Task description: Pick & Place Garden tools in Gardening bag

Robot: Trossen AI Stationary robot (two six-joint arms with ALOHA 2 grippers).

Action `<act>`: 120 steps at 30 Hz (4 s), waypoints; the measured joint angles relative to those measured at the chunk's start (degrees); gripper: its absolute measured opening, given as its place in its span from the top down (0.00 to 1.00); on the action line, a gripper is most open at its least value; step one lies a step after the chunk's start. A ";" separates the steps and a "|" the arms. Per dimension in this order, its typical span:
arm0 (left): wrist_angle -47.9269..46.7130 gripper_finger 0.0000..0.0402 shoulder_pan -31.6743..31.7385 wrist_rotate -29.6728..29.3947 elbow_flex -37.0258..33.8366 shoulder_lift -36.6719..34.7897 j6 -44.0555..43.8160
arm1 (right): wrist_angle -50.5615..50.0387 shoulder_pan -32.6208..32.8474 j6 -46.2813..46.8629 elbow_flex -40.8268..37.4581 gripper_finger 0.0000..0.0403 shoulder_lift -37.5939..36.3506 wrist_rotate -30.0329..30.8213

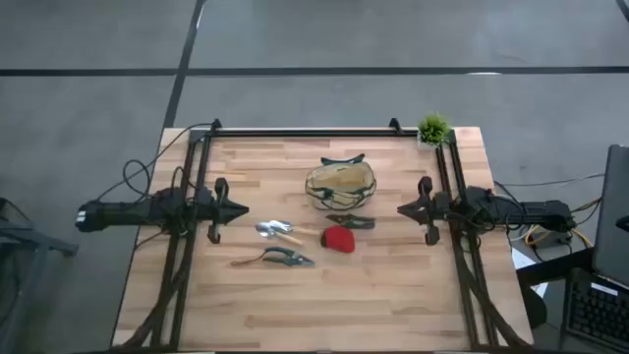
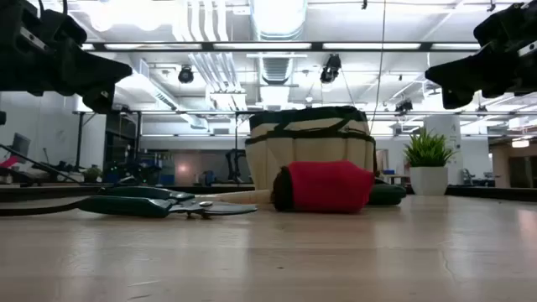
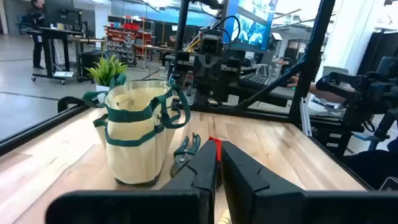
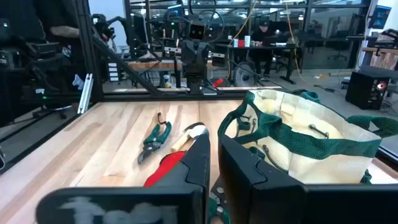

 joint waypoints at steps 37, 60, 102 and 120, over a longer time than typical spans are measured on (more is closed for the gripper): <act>0.00 0.94 -0.02 0.00 0.00 -0.01 0.00 | 0.04 0.00 -4.27 0.00 0.93 -0.02 0.04; 0.00 0.94 -0.02 0.00 0.00 0.00 0.02 | 21.84 0.00 11.96 0.04 0.93 3.71 -2.16; 1.40 0.94 0.00 -0.11 0.00 -0.02 0.00 | -6.59 10.54 9.07 50.83 0.67 86.74 2.21; 1.40 0.94 0.00 -0.09 0.00 0.04 0.01 | -21.34 11.70 6.27 61.31 0.56 102.50 10.62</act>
